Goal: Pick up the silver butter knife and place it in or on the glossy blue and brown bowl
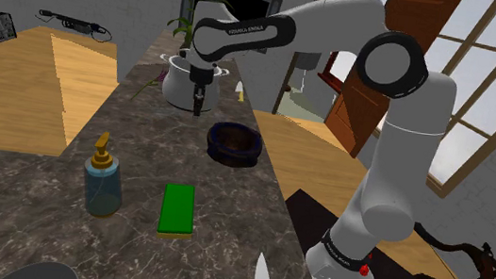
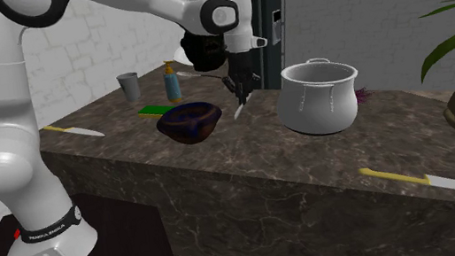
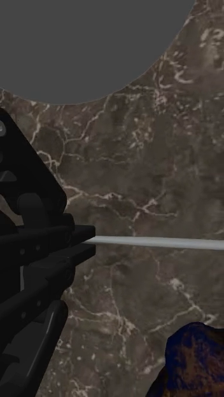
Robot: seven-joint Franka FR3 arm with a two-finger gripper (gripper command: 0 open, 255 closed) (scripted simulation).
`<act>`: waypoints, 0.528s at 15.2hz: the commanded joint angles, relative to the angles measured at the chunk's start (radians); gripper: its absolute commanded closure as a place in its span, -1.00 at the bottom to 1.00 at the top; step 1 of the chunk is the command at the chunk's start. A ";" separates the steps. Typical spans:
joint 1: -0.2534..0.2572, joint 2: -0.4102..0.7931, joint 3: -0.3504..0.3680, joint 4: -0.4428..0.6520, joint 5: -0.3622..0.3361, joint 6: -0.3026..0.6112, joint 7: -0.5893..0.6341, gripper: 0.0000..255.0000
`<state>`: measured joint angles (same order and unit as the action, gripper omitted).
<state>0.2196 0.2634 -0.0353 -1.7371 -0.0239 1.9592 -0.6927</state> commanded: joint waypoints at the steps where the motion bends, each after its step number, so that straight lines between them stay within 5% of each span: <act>1: 0.001 -0.010 0.001 0.015 0.000 -0.026 0.001 1.00; 8: 0.001 -0.028 0.000 0.085 0.000 -0.113 -0.001 1.00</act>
<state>0.2206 0.2395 -0.0351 -1.6612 -0.0238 1.8593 -0.6936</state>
